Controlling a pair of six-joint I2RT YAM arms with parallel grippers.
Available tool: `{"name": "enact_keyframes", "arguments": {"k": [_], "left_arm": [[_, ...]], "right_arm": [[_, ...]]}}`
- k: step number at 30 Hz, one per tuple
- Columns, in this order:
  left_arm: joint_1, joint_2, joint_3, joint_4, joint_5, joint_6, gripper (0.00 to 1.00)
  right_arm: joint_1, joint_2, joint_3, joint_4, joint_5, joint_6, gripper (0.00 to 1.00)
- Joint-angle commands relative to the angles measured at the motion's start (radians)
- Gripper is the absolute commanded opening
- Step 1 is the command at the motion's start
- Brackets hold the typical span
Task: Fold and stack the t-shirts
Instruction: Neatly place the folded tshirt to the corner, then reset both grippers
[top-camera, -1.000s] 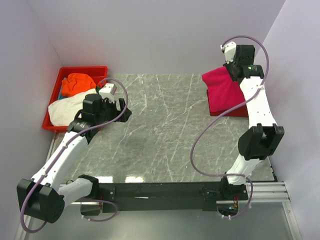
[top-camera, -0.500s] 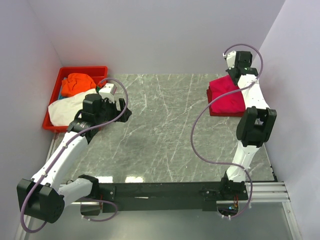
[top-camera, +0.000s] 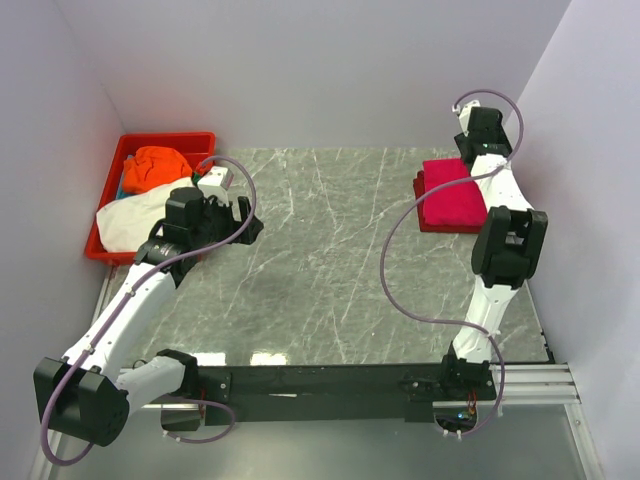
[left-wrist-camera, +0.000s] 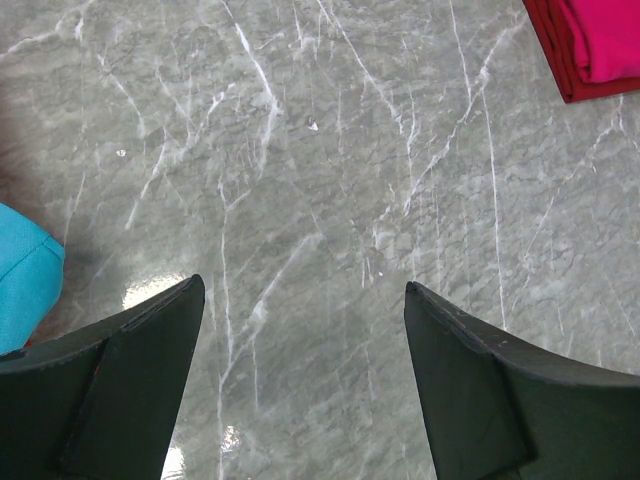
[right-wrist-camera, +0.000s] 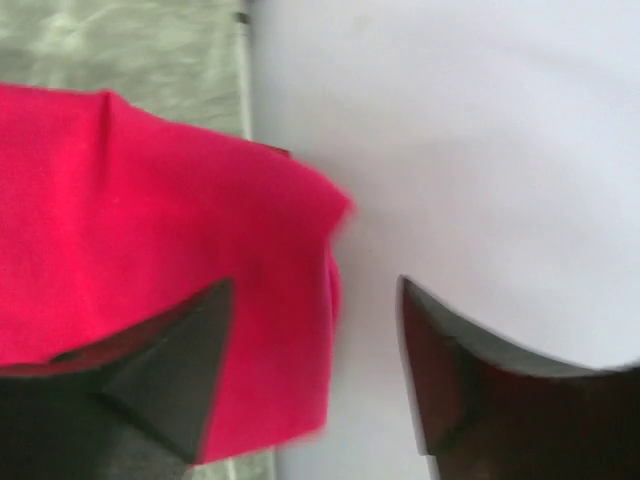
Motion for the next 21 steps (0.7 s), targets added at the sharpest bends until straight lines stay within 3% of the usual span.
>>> {"name": "enact_keyframes", "arguments": {"k": [1, 4, 7, 10, 15, 18, 21], "left_arm": [[-0.002, -0.012, -0.007, 0.043, -0.001, 0.022, 0.86], [-0.002, -0.015, -0.007, 0.046, -0.005, 0.020, 0.86], [-0.002, -0.026, -0.012, 0.049, -0.019, 0.019, 0.87], [-0.002, -0.041, -0.016, 0.054, -0.028, 0.017, 0.87], [-0.001, -0.069, -0.024, 0.068, -0.071, 0.010, 0.90], [0.004, -0.084, -0.032, 0.074, -0.108, -0.001, 0.95], [0.021, -0.098, -0.035, 0.083, -0.146, -0.013, 1.00]], "right_arm": [[0.012, -0.013, -0.070, 0.219, 0.175, -0.008, 0.79], [0.027, -0.063, -0.082, 0.205, 0.140, 0.027, 0.82], [0.027, -0.102, -0.030, 0.019, -0.037, 0.141, 0.84], [0.029, -0.171, -0.076, -0.127, -0.312, 0.201, 0.84], [0.030, -0.363, -0.271, -0.132, -0.718, 0.224, 0.85], [0.035, -0.494, -0.420, -0.084, -0.861, 0.230, 0.87], [0.047, -0.621, -0.541, -0.034, -0.895, 0.271, 0.88]]}}
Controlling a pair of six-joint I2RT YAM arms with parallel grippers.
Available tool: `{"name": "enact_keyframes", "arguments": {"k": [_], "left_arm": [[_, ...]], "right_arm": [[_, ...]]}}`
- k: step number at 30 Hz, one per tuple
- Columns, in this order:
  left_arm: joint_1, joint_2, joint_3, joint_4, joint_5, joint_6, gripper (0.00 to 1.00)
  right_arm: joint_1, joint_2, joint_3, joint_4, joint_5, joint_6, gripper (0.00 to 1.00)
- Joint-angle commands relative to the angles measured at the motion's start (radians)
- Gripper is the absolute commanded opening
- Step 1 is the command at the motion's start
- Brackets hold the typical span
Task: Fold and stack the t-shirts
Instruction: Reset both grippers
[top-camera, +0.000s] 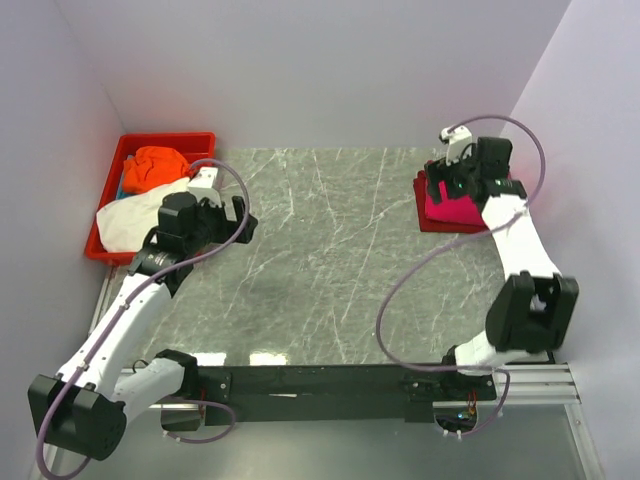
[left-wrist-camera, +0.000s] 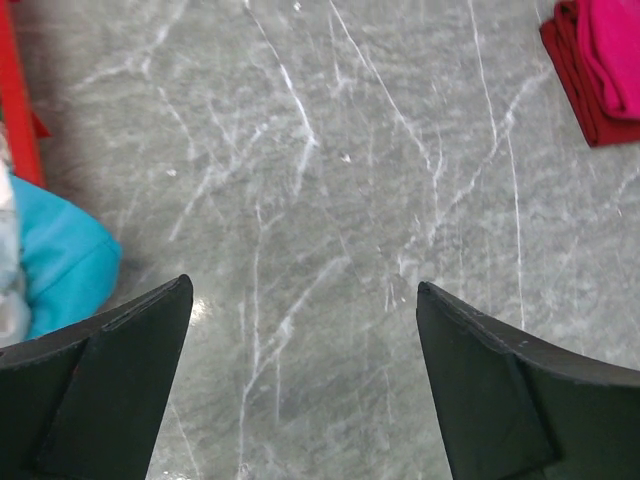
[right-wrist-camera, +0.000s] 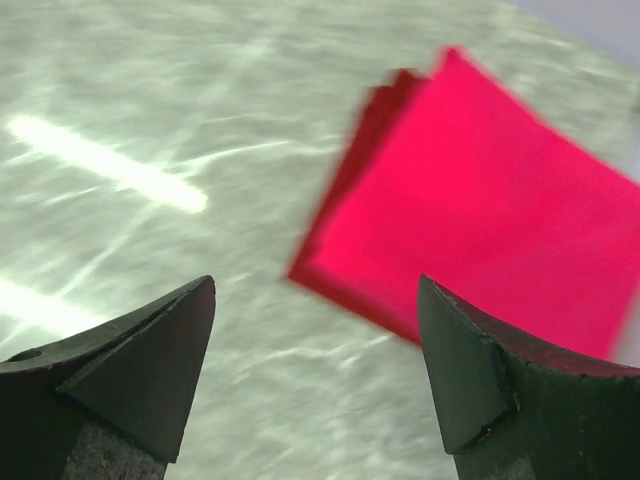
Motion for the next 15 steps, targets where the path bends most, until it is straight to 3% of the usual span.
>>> {"name": "enact_keyframes", "arguments": {"k": [1, 8, 15], "left_arm": [[0.023, -0.037, -0.007, 0.060, -0.060, -0.014, 0.99], [0.055, -0.091, -0.027, 0.075, -0.142, -0.025, 0.99], [0.055, -0.112, -0.035, 0.074, -0.206, -0.010, 0.99]], "right_arm": [[0.015, -0.149, -0.120, 0.073, -0.166, 0.083, 0.88], [0.014, -0.457, -0.310, 0.217, 0.056, 0.148, 0.90], [0.012, -0.590, -0.390, 0.235, 0.145, 0.377, 0.93]]}}
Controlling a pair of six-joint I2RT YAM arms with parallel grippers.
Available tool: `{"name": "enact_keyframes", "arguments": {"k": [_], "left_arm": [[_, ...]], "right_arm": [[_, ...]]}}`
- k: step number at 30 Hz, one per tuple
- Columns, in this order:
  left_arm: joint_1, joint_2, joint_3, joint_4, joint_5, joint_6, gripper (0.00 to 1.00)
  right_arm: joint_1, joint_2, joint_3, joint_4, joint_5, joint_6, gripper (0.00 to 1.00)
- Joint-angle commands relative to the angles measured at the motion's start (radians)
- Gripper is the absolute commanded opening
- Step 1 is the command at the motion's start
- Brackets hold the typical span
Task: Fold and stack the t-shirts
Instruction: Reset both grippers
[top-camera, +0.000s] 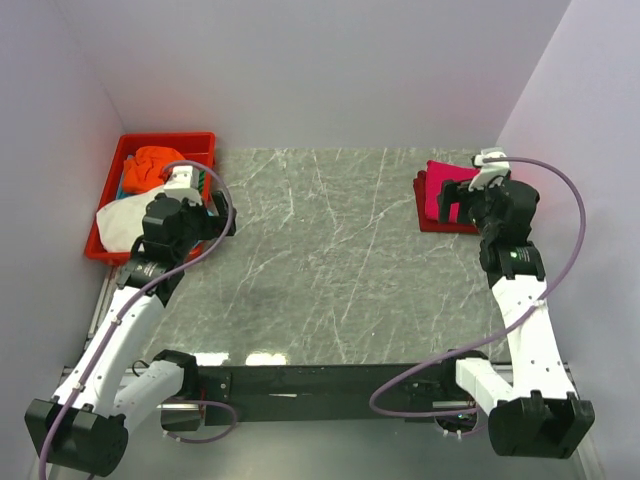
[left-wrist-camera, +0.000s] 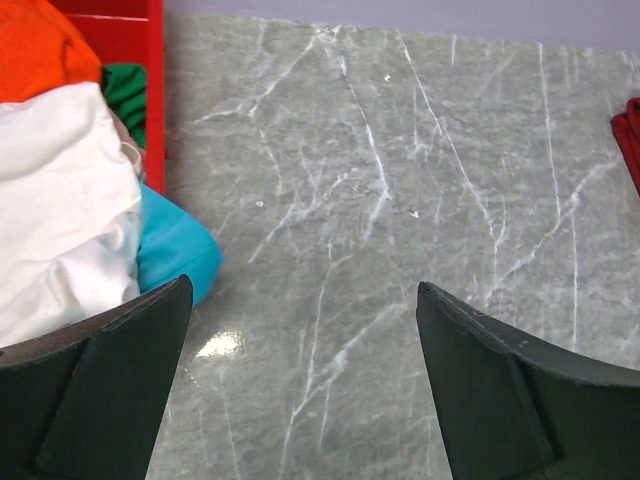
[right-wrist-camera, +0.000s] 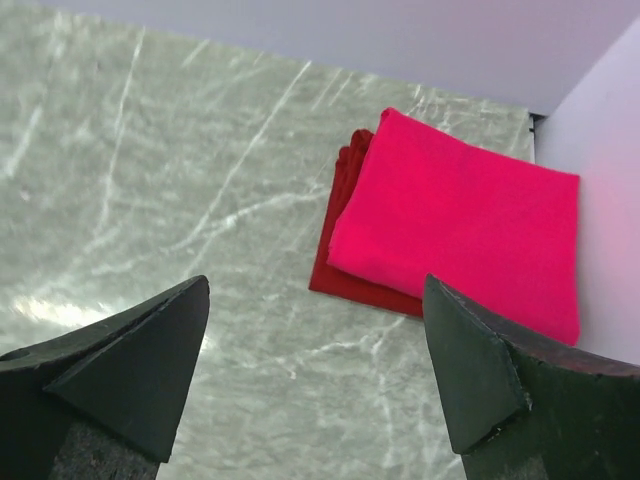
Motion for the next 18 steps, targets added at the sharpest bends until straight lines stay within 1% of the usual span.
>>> {"name": "enact_keyframes", "arguments": {"k": [1, 3, 5, 7, 14, 18], "left_arm": [[0.002, -0.025, -0.010, 0.040, -0.048, 0.002, 1.00], [0.002, -0.026, -0.011, 0.040, -0.050, 0.002, 0.99], [0.002, -0.028, -0.010, 0.040, -0.053, 0.003, 1.00], [0.002, -0.033, -0.016, 0.045, -0.051, 0.002, 0.99], [0.002, -0.046, -0.025, 0.058, -0.036, 0.002, 1.00], [0.002, -0.048, -0.028, 0.061, -0.033, 0.000, 1.00]], "right_arm": [[-0.004, -0.046, -0.031, 0.066, 0.069, 0.180, 0.93], [-0.002, -0.061, -0.036, 0.068, 0.092, 0.217, 0.93], [-0.002, -0.072, -0.045, 0.077, 0.117, 0.217, 0.93], [-0.002, -0.082, -0.052, 0.085, 0.149, 0.264, 0.93], [-0.002, -0.115, -0.003, 0.063, 0.127, 0.304, 0.93], [-0.002, -0.115, -0.034, 0.094, 0.155, 0.323, 0.93]]}}
